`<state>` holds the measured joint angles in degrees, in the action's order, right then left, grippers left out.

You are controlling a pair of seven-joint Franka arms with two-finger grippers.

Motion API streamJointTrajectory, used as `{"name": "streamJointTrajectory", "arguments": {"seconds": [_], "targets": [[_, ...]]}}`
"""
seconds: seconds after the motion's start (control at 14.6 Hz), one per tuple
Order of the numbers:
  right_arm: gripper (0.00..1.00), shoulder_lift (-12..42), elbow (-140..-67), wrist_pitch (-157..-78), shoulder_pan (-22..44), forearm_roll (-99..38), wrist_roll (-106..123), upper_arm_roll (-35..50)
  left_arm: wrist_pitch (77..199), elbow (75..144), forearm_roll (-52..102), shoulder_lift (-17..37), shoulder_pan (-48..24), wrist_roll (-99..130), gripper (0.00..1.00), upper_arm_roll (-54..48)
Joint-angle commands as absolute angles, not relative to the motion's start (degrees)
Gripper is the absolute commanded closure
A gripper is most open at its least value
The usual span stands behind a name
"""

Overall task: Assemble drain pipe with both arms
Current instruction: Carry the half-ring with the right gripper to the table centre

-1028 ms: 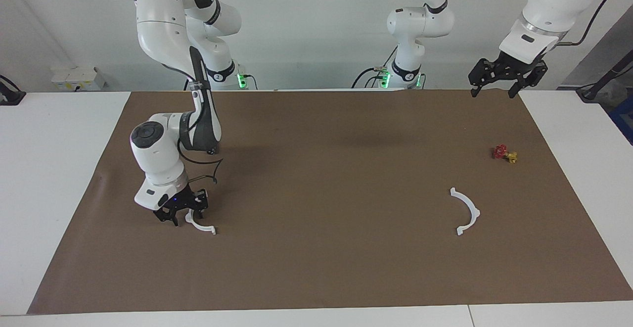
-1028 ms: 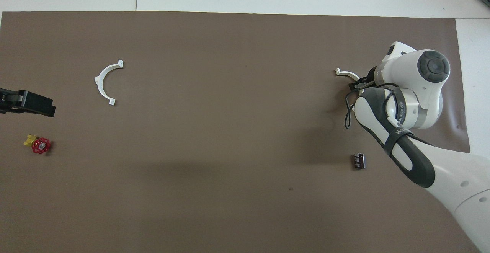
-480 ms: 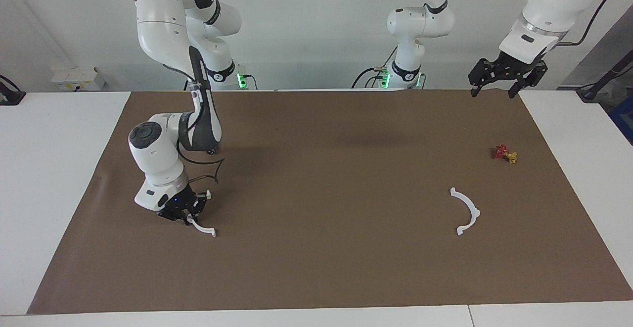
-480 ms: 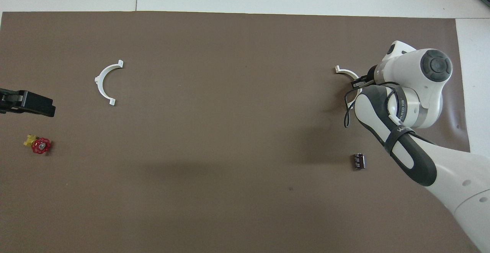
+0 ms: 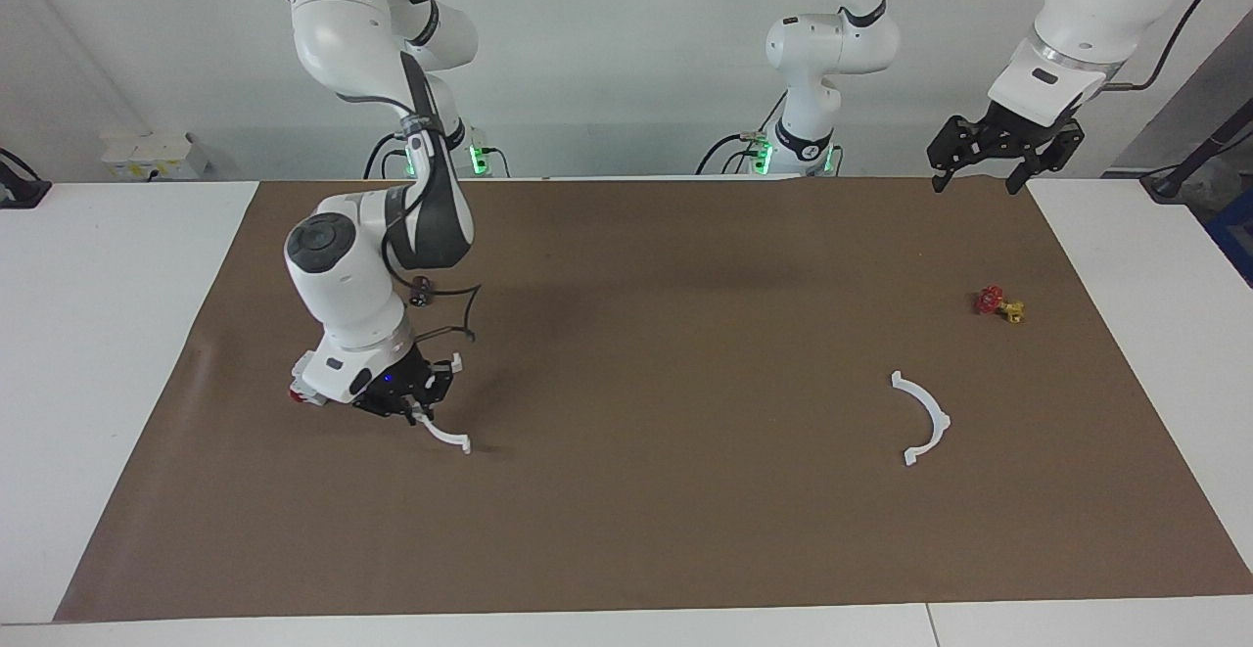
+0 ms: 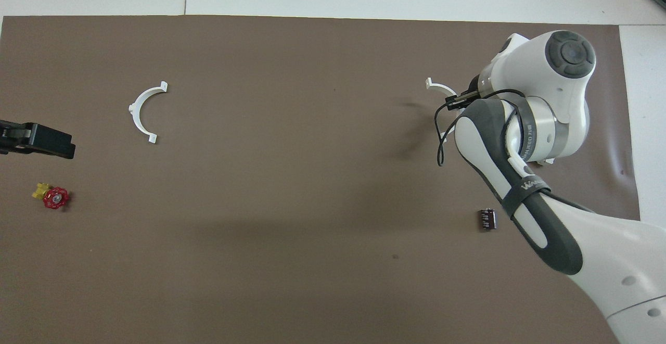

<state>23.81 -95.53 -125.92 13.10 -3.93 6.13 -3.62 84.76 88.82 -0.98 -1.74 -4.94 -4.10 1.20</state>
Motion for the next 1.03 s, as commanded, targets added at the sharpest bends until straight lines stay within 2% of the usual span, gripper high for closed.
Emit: {"name": "streamJointTrajectory", "arguments": {"seconds": [0.0,0.48,0.96], "targets": [[1.0,23.38,-94.75,-124.71,19.57,-2.82,-4.17,-4.13,84.46,90.44,-0.44,-3.43,-4.48,-3.87,0.0,0.97],[1.0,26.54,-95.89,-130.95,30.75,-1.58,-19.23,-3.69,84.46,90.44,-0.44,-3.43,-4.48,-3.87,0.0,0.97],[1.0,26.02,-104.75,-139.29,33.13,5.97,-31.64,-3.78,84.46,90.44,-0.44,-3.43,-4.48,-3.87,0.0,0.97]]}}
